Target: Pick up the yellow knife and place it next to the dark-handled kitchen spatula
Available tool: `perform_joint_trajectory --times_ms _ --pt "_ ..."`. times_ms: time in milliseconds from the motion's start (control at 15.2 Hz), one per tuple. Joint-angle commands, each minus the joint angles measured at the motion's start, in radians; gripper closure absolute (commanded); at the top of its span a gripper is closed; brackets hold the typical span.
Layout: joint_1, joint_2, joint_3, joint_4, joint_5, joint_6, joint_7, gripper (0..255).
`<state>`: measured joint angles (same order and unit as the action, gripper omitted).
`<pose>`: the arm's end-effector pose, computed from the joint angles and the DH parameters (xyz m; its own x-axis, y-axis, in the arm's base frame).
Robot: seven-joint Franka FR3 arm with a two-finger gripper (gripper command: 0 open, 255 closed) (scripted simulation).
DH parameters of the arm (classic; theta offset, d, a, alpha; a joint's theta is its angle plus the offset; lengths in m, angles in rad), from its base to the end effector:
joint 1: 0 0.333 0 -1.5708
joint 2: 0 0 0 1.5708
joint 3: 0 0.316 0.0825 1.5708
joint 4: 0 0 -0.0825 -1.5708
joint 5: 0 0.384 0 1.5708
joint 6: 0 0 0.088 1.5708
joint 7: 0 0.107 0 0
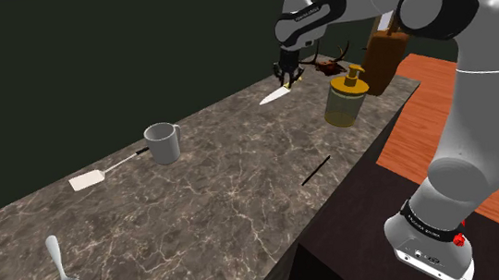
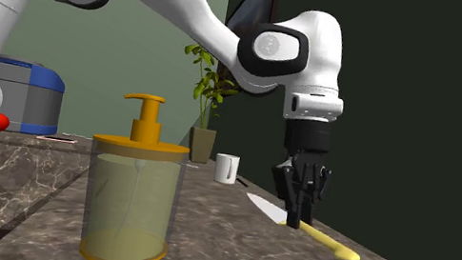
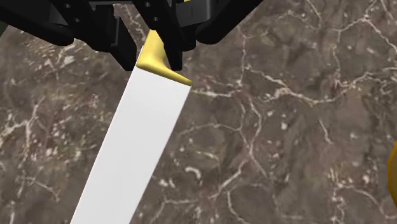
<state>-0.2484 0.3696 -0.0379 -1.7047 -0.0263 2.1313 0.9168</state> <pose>0.6346 -0.1855 0.3832 0.3732 -0.9256 0.0637 -0.9267 -0.3752 -0.0228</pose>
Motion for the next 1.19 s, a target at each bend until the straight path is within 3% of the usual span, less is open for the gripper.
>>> perform_joint_trajectory --times_ms 0,396,1122 --pt "0.000 -0.010 0.000 0.011 0.000 -0.021 -0.001 255" --pt "0.000 -0.034 0.000 0.057 0.000 -0.091 -0.003 255" --pt "0.143 -0.206 0.077 -0.184 -0.036 -0.032 0.233 255"
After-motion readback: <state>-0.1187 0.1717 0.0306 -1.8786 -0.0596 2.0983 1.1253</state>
